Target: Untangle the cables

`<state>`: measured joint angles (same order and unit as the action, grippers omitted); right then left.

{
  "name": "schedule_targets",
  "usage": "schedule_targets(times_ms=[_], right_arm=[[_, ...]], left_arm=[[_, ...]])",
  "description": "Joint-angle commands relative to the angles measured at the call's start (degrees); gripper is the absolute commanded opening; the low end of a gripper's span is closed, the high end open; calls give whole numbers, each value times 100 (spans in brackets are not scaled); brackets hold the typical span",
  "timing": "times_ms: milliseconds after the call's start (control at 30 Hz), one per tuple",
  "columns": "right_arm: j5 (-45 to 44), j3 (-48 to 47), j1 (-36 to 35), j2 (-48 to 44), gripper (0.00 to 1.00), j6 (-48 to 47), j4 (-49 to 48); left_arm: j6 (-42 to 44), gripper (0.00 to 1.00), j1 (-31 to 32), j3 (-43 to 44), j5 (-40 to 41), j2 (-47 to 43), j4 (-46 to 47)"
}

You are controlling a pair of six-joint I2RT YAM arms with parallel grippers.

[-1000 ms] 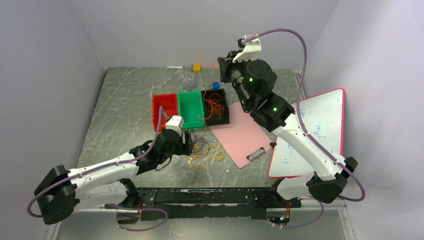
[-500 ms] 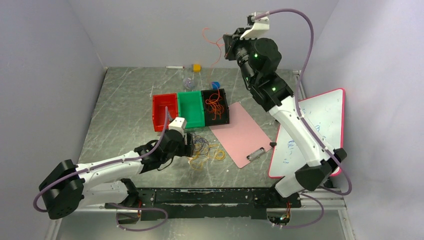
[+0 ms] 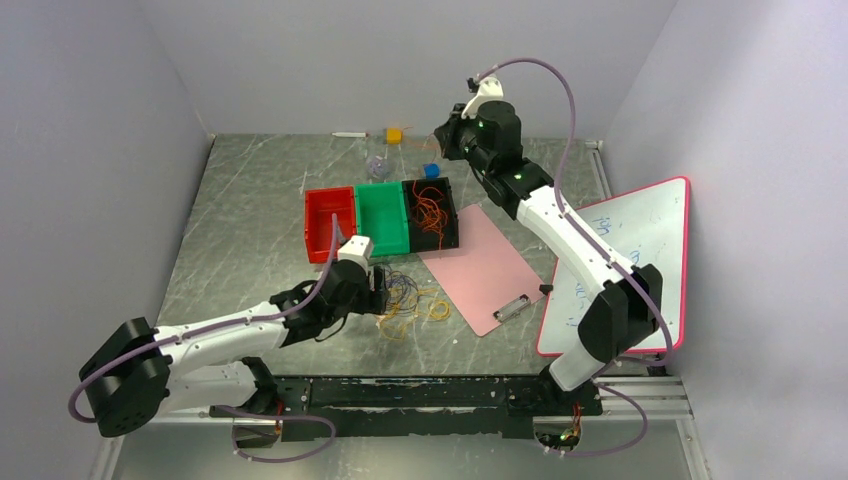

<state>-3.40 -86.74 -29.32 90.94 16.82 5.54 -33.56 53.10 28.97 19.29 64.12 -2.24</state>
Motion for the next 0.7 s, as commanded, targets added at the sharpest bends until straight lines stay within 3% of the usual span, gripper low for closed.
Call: schedule_targets(times_ms=[0, 333, 667], right_arm=[[250, 65, 67, -60, 0, 47, -203], [412, 750, 72, 55, 0, -70, -34], [-176, 1299, 58, 9, 0, -270, 178]], left_arm=[[-36, 74, -1, -34, -72, 117, 199], [-54, 73, 0, 2, -135, 242, 208], [27, 72, -1, 123, -210, 457, 226]])
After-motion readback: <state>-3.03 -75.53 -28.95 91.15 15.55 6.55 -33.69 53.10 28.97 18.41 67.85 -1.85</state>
